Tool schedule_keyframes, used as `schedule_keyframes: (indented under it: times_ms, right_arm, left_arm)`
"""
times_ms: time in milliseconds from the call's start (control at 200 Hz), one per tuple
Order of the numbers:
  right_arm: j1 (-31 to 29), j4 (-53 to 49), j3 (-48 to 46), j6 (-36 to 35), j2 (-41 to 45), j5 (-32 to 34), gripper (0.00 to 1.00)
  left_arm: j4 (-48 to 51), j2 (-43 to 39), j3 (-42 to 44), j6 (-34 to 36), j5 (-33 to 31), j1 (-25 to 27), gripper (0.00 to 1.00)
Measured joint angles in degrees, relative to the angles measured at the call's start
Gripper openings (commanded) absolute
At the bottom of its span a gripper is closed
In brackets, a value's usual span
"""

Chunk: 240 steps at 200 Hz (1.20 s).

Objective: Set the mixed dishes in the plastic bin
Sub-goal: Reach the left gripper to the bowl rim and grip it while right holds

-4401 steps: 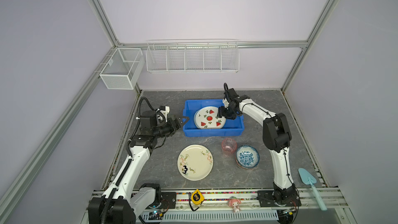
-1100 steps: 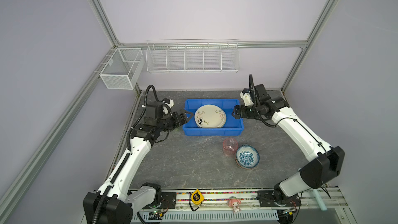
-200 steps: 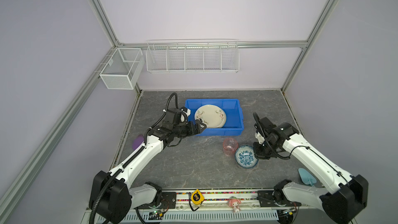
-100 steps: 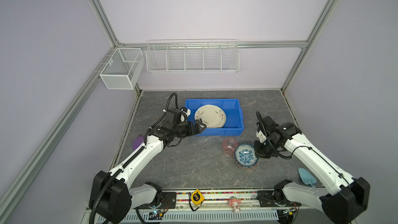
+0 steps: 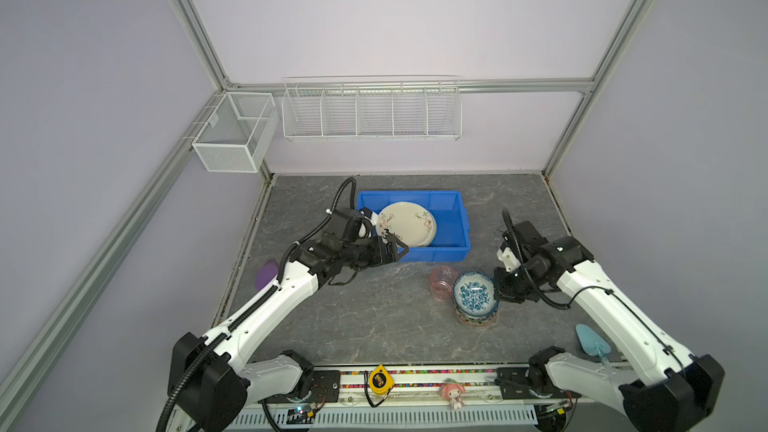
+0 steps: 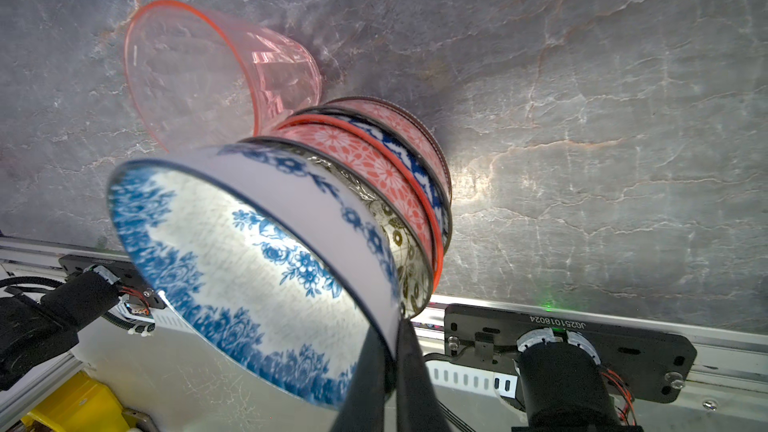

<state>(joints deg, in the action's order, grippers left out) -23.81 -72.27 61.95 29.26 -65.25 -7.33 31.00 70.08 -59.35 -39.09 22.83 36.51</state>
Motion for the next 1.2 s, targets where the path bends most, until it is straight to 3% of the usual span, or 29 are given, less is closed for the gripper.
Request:
schedule_keyframes:
  times_ms: [275,500,1010,1200]
  right_arm:
    - [0.0,-1.5,3.4,-0.9,-0.1,0.0,0.07]
    - [0.0,-2.7,6.8,-1.9,-1.3,-0.4,0.07]
    - [-1.9,-3.5,14.1,-4.3,-8.1,-1.8,0.07]
    - [-2.8,-3.0,15.6,-4.7,-10.5,-2.6,0.07]
  left_arm:
    - [3.5,7.0,-11.1,-1.1,-5.7,12.0,0.95]
    - [7.3,15.6,-17.2,-0.7,-9.1,17.6,0.88]
    - [11.1,19.5,-21.4,1.4,-11.2,19.9,0.73]
    - [11.1,21.4,-21.4,1.6,-11.3,19.9,0.60]
